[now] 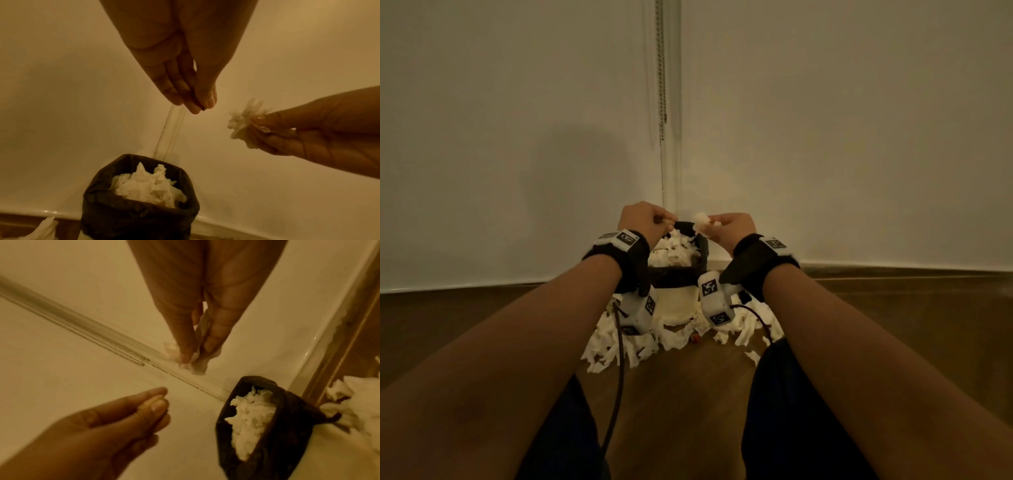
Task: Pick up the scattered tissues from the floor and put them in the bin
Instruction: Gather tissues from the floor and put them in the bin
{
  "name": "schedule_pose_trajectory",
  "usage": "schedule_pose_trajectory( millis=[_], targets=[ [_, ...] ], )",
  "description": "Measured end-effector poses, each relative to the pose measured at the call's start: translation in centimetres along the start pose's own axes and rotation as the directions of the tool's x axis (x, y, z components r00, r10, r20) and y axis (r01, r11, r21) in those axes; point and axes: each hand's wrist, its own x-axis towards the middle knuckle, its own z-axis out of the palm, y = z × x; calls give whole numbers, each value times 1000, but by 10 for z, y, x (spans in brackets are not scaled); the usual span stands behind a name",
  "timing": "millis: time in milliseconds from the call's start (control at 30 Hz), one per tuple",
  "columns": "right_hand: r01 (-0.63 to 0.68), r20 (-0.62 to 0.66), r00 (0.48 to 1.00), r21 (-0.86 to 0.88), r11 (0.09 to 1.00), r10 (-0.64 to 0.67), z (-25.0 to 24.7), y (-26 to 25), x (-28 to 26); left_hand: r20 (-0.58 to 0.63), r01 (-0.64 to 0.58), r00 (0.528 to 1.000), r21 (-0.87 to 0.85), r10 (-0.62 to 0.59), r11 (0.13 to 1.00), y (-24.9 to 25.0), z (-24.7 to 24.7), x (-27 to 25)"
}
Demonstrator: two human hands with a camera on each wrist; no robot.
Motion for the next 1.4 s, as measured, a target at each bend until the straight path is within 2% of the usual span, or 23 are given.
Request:
schedule_pose_trajectory(
  millis=[167,267,400,533,633,733,833,900,1000,1100,1267,1400],
  targets=[
    [-17,-26,1000,-107,994,15,23,23,29,42,40,998,15,-41,999,-22,20,25],
    [-37,-60,998,-109,993,31,39,32,47,76,53,995,55,-57,997,-38,38,39],
    [-73,-62,996,-254,964,59,61,49,68,67,112,991,84,-117,990,-74,67,47],
    [-88,-29,996,-536,839,86,79,62,83,84,123,987,141,-135,982,-103,91,50],
    [1,58,997,-674,739,52,94,71,85,132,61,987,231,-93,971,-111,96,54],
    [75,162,983,-771,632,81,107,79,92,151,52,984,257,-93,965,-118,96,61],
    [123,199,978,-802,585,68,115,82,100,180,24,981,282,-77,959,-122,97,60],
    [147,204,978,-817,557,42,119,84,103,180,47,979,284,-101,958,-123,99,57],
    [158,198,980,-842,516,22,126,87,106,181,7,980,383,-82,924,-126,103,54],
    [182,235,970,-865,467,57,135,87,109,259,-45,964,395,-65,917,-125,107,54],
    [294,346,937,-865,406,58,147,91,108,392,-84,916,402,-88,912,-128,113,51],
    [358,414,907,-852,381,75,151,93,110,423,-159,905,444,-49,882,-136,112,50]
  ],
)
